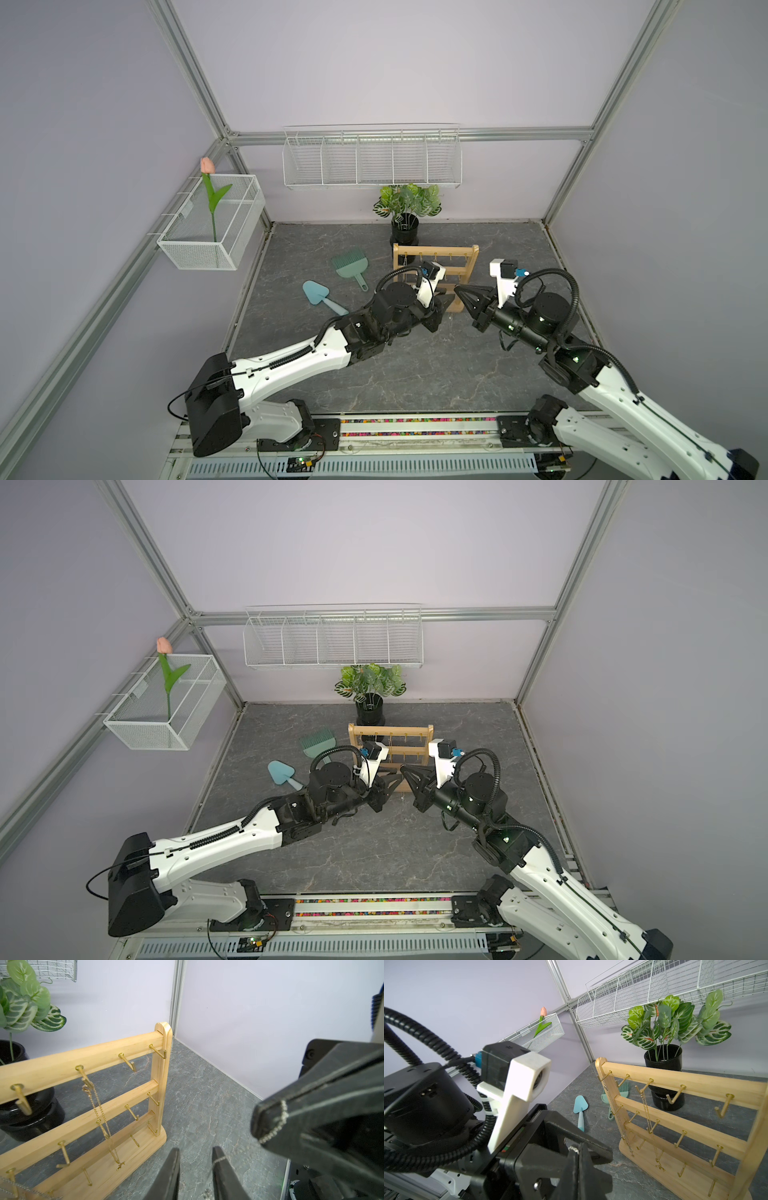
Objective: Hang the necklace on the jewelry display stand
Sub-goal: Pick up the necklace from the center of the board.
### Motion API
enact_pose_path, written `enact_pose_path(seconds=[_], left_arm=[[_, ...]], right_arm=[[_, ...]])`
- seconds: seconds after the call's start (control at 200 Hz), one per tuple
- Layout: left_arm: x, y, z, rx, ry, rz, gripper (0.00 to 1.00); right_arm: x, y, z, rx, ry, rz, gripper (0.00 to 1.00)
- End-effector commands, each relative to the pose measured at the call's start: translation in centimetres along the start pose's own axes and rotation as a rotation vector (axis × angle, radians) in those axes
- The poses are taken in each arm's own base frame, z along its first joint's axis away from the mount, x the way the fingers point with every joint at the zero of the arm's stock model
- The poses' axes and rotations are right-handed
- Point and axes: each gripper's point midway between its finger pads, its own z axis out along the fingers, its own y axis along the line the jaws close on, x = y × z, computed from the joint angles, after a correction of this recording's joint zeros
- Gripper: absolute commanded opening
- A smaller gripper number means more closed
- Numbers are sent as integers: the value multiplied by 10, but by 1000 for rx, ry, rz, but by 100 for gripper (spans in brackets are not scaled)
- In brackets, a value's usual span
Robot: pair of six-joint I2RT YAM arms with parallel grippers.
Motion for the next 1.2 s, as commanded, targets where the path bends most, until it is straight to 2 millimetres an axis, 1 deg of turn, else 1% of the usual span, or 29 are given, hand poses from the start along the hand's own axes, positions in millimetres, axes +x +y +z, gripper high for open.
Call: enact_pose_path(seconds=[0.0, 0.13, 0.255, 0.34, 0.505, 0.765, 0.865, 0.95, 1.045, 1.195], left_arm=[[-14, 2, 1, -34, -32, 25, 30], [-9, 3, 6, -48, -21, 31, 32], [-8, 2, 9, -49, -23, 28, 32], [-8, 2, 11, -50, -29, 25, 29], [-12, -2, 11, -33, -40, 25, 21], [-13, 0, 10, -45, -53, 24, 5], [-18, 0, 7, -47, -71, 23, 0], [-24, 3, 2, -70, -96, 22, 0], [-36, 9, -5, -111, -126, 36, 0], [-55, 8, -8, -134, -136, 71, 0]], right_arm=[[-22, 15, -7, -50, -67, -1, 7], [-25, 17, -8, -57, -77, 2, 7], [-28, 20, -9, -65, -80, 1, 7], [-29, 21, -9, -71, -80, 2, 7], [-27, 21, -8, -73, -75, 4, 7], [-27, 21, -9, -72, -77, 4, 7], [-23, 18, -7, -61, -65, 1, 7], [-16, 10, -5, -28, -43, -14, 7], [-7, 2, -3, 8, -17, -44, 7], [-2, -11, -1, 75, 16, -125, 7]])
